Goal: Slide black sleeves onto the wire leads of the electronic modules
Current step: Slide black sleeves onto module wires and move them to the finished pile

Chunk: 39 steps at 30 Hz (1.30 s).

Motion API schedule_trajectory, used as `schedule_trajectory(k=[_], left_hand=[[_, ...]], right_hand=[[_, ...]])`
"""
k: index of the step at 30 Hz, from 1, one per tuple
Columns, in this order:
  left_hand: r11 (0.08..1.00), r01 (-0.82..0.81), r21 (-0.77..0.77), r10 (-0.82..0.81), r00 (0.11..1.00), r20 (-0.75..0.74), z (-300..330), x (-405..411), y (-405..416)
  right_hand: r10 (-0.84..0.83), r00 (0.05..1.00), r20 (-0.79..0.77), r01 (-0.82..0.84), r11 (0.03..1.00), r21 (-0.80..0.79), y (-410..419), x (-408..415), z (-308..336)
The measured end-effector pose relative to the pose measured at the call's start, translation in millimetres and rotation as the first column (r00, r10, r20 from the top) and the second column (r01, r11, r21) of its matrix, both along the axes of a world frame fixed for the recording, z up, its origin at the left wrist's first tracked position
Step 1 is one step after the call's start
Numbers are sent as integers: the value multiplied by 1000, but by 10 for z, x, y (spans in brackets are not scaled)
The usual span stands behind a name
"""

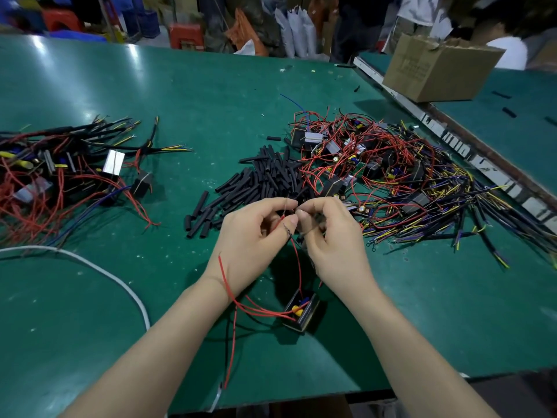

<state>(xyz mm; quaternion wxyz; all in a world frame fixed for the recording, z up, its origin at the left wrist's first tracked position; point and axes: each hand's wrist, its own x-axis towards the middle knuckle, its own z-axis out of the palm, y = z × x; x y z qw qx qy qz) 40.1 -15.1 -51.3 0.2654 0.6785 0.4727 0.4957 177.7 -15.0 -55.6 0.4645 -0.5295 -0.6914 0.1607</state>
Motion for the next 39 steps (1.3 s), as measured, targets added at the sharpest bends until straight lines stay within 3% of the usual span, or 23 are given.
schedule_trajectory(k=[6,20,24,34,39], left_hand=[[1000,5,-26,-5,1000,1,4,-9,10],[988,12,-151,-4,999,51,-10,-34,47],[993,71,-95,-68,997,33,-7,-24,9],[995,-44,-88,52,994,97,-3,-31,26],[996,-17,-87,27,992,124,11,-42,59]], right_hand=[[0,1000,10,0,999,-37,-1,-21,-15],[-59,997,-55,68,981,184,-37,-73,-8],[-36,997,-71,50,978,203,-26,-69,-7],[-3,991,-137,29,982,187,-14,-40,-15],[22,985,-171,4,989,151,10,-36,-20]])
